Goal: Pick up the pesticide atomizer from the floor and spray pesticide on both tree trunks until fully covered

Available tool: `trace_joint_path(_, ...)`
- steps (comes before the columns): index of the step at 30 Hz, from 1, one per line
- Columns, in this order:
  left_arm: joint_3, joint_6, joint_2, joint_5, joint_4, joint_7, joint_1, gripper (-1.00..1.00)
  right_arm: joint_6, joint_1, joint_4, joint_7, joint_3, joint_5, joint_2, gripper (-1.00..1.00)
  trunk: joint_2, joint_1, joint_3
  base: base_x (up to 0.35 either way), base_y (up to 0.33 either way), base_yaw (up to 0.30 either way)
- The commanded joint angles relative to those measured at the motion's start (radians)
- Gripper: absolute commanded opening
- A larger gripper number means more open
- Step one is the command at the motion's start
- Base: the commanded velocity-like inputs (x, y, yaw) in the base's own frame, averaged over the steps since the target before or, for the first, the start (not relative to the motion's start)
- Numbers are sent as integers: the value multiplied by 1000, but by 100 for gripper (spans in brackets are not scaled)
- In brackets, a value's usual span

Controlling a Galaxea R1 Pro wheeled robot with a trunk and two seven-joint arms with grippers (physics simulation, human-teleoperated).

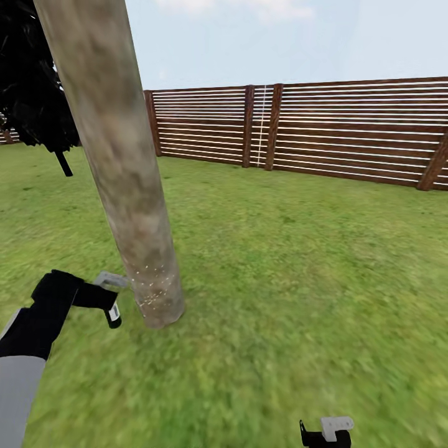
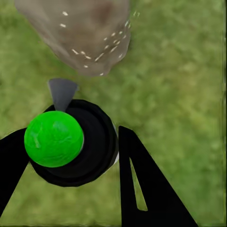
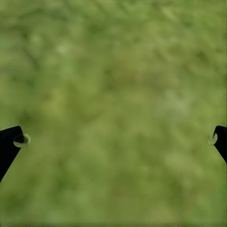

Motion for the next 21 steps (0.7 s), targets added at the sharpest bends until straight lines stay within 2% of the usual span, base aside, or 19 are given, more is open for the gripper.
trace_joint_path(1,-4,0,3,0,1,-9,1,-100,0,0,0,0,0,0,0,100,0,0,0,0,0,90)
trace_joint_path(6,-9,2,4,-40,-6,-17,5,-100,0,0,0,0,0,0,0,100,0,0,0,6,-4,240)
trace_joint_path(13,-1,5,4,-43,-8,-18,6,-100,0,0,1,0,0,1,0,100,0,0,0,171,-178,59)
trace_joint_path(21,2,5,5,-43,6,-18,6,-100,0,0,1,1,0,0,0,100,0,0,0,11,-273,0)
